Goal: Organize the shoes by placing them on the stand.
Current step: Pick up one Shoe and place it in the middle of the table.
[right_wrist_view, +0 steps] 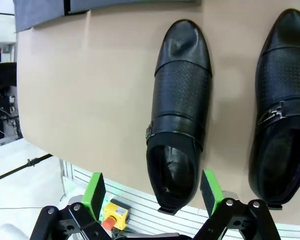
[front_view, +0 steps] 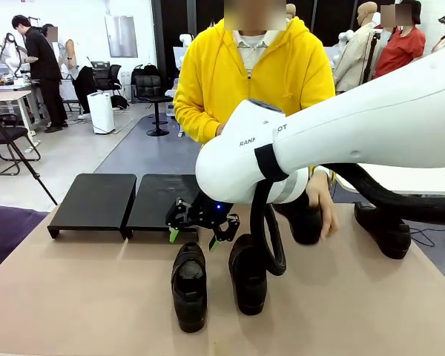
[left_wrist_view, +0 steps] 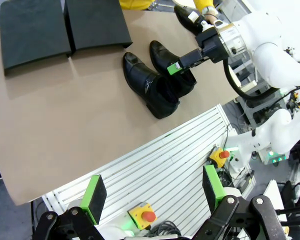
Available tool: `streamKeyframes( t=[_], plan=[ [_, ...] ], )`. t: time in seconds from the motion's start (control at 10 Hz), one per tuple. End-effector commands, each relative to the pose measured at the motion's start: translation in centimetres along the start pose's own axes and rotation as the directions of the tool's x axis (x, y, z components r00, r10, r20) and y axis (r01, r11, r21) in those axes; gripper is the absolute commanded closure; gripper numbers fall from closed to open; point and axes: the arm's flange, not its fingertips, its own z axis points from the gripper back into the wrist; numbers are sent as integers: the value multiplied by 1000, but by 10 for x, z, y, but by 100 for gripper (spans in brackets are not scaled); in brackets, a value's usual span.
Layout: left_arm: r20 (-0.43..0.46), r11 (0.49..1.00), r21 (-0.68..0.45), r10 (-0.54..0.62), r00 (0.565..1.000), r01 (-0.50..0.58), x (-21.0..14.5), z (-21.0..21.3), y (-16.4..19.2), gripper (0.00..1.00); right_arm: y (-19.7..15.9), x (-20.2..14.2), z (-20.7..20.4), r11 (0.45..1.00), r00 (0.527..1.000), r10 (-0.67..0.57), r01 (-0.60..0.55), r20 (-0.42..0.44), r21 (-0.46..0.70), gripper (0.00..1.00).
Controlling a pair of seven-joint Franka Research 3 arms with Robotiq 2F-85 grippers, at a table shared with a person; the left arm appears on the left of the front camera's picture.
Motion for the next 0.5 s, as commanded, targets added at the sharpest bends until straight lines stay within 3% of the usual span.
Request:
streamKeyframes(
  t=[0.0,0.2,0.4],
  plan=[
    [4,1000,-19,-13,1000,13,0,0,1,0,9,-11,-3,999,999,34,-34,-11,-23,0],
    [4,1000,-19,-13,1000,13,0,0,1,0,-37,-21,72,994,996,15,-5,83,-113,0],
    [4,1000,-19,-13,1000,13,0,0,1,0,-115,-60,180,963,996,-92,94,21,-254,0]
  ],
)
